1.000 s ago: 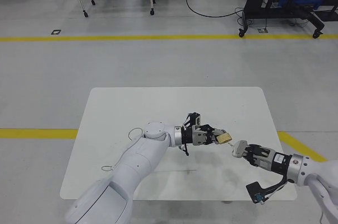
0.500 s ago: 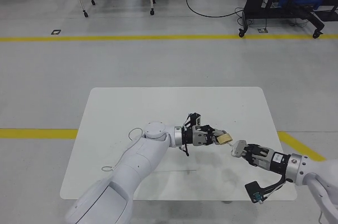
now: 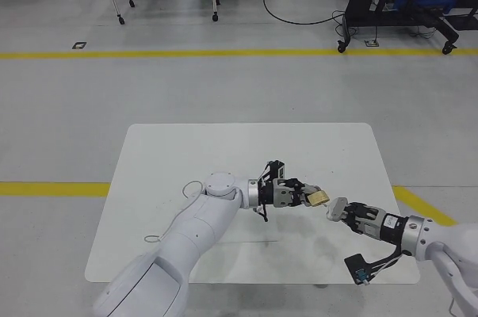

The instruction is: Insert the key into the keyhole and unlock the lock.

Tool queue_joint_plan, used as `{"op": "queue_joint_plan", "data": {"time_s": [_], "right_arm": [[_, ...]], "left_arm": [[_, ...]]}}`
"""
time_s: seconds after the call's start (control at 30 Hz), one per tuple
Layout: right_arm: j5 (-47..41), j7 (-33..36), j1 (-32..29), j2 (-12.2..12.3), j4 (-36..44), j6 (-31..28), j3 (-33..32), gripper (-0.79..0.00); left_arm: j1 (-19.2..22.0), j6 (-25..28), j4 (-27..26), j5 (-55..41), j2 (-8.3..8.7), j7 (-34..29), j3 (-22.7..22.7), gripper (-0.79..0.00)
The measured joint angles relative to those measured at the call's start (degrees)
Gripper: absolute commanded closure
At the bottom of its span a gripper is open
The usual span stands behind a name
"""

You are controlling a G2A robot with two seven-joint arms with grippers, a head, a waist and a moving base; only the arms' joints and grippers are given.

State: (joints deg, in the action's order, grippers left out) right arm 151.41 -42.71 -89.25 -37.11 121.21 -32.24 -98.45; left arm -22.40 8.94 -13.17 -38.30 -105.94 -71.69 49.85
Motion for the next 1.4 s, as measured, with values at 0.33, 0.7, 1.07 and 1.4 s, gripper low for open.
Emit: {"op": "queue_joint_plan", "data": {"time_s": [0.33,0.7,1.07,1.4], "right_arm": [[0.2,0.7,0.5,0.2,0.1,-0.9,0.4,0.000],[-1.1,-0.5,0.2,0.2,-0.1,0.1,0.0,0.000],[0.0,11.1,-1.8,-0.4,3.9,-4.0,0.5,0.000],[-2.0,35.7,-7.0,-2.3,12.9,-13.6,1.7,0.000]], "left_arm": [[0.4,0.9,0.3,1.7,0.09,2.8,0.6,0.000],[0.5,1.1,0.3,1.6,0.12,2.9,0.7,0.000],[-4.7,0.7,-7.4,0.6,2.49,12.1,4.2,0.000],[-9.3,-2.2,-15.6,4.8,2.97,19.7,3.6,0.000]]}}
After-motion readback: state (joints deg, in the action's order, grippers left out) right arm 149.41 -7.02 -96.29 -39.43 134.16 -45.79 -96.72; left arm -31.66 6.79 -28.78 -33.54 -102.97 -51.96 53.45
